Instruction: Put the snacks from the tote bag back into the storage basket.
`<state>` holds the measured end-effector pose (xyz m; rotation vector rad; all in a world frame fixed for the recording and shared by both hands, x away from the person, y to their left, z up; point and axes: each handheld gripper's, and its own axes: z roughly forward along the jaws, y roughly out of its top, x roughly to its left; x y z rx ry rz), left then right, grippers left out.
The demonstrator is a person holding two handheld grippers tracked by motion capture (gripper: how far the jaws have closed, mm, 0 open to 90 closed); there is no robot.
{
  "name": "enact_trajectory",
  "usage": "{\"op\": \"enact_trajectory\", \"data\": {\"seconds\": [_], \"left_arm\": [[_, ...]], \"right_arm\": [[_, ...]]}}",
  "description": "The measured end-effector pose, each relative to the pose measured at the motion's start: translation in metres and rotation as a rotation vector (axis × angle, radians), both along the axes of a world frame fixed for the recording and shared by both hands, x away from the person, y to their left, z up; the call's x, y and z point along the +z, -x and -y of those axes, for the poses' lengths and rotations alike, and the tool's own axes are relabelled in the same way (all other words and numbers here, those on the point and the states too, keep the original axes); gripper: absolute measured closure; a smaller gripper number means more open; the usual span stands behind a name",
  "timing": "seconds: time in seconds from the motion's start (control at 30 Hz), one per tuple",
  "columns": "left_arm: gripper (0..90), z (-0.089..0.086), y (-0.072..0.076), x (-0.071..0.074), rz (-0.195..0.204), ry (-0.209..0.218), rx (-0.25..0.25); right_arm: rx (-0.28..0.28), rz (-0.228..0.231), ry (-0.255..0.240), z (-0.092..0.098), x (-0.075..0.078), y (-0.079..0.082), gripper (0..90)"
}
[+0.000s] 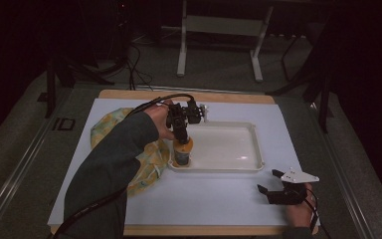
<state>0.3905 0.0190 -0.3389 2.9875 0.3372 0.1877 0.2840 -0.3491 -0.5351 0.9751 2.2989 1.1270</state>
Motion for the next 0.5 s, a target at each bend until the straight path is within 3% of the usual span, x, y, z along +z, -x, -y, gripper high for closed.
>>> {"op": "enact_trajectory", "data": {"seconds": [0.37, 0.5], "left_arm": [[59.1, 0.0, -0.003, -0.008, -0.02, -0.017, 0.012], [59.1, -0.001, -0.004, -0.013, -0.03, -0.001, 0.017]], "right_arm": [[0.001, 0.0, 0.001, 0.0, 0.0, 0.0, 15.1], [0.001, -0.001, -0.001, 0.0, 0.0, 0.0, 15.1]]}}
